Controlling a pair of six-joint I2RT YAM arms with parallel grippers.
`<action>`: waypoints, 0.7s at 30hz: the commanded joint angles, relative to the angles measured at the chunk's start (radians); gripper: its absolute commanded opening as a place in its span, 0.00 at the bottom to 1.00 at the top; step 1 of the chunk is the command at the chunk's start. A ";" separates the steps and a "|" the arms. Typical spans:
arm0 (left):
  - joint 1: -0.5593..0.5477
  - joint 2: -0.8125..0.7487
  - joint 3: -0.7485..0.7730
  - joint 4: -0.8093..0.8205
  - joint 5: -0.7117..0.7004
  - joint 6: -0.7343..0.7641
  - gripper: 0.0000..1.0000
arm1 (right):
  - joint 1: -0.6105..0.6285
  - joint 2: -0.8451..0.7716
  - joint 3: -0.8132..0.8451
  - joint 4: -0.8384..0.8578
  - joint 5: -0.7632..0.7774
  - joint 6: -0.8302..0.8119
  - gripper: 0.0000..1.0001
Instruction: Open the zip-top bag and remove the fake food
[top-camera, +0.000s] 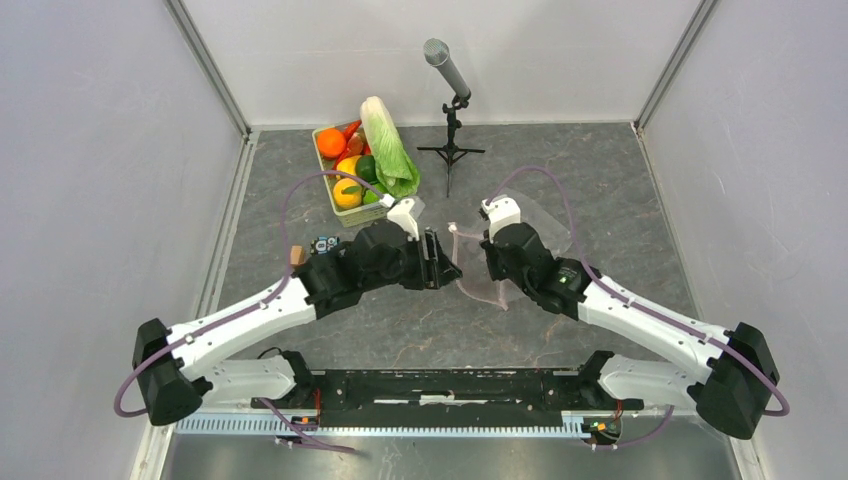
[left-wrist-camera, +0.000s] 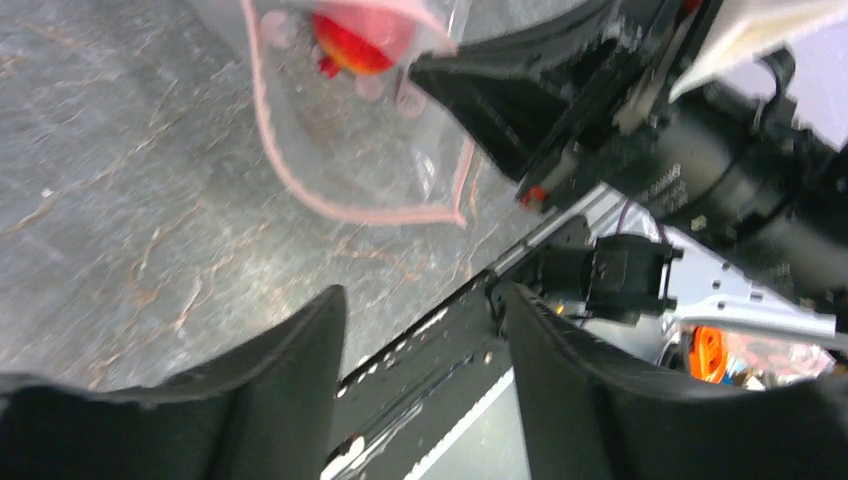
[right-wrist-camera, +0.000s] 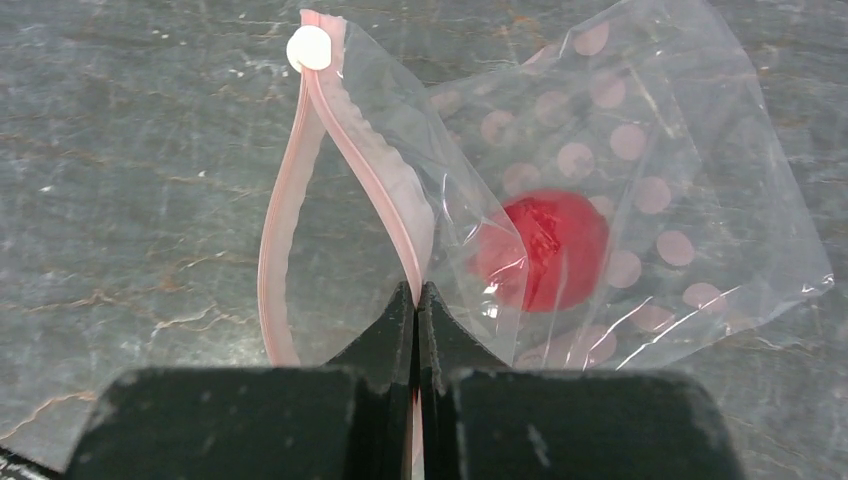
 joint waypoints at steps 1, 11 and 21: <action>-0.040 0.081 -0.048 0.271 -0.094 -0.075 0.58 | 0.026 0.003 0.030 0.046 -0.030 0.046 0.00; -0.062 0.299 -0.130 0.652 -0.168 -0.048 0.43 | 0.040 -0.021 0.049 -0.004 0.007 0.048 0.00; -0.070 0.506 -0.185 0.962 -0.160 -0.005 0.49 | 0.044 -0.009 0.088 -0.030 -0.010 0.082 0.00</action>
